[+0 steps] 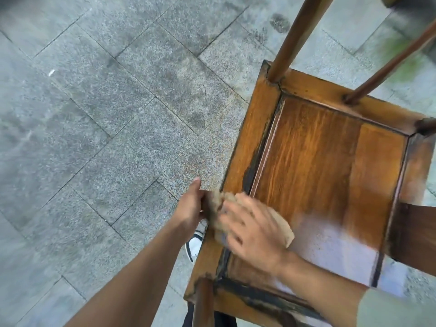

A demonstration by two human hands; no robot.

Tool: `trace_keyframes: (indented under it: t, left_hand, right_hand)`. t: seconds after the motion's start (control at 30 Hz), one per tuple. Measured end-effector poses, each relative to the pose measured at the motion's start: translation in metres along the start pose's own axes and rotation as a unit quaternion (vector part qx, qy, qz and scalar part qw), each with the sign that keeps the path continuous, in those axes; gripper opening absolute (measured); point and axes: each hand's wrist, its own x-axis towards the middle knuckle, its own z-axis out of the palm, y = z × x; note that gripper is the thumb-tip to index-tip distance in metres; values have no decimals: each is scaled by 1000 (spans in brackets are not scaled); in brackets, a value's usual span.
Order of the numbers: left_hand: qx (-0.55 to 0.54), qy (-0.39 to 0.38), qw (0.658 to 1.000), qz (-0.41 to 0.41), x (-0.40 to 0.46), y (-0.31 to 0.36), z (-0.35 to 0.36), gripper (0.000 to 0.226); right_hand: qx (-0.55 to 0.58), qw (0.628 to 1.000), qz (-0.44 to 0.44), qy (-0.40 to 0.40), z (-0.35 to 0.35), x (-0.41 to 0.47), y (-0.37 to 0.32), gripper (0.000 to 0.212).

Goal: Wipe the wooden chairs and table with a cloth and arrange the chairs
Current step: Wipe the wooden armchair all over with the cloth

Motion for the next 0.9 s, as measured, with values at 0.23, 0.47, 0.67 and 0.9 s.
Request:
trace_keyframes:
  t: [0.23,0.47,0.67,0.9]
  left_hand:
    - [487,6,846,218,5,15,19,64]
    - [761,-48,304,571,62,76,75,64]
    - [745,-54,289,599,79,78,71,64]
    - [754,-31,340,560,64,50,74,66]
  right_hand:
    - [-6,951,-292,-103,3,-23,-5,35]
    - [-35,991,-103,-79,-1,29,-14,36]
    - [21,983,-155,-97,18,-11,-36,37]
    - [32,997,-51,-49,18,11,-25,41]
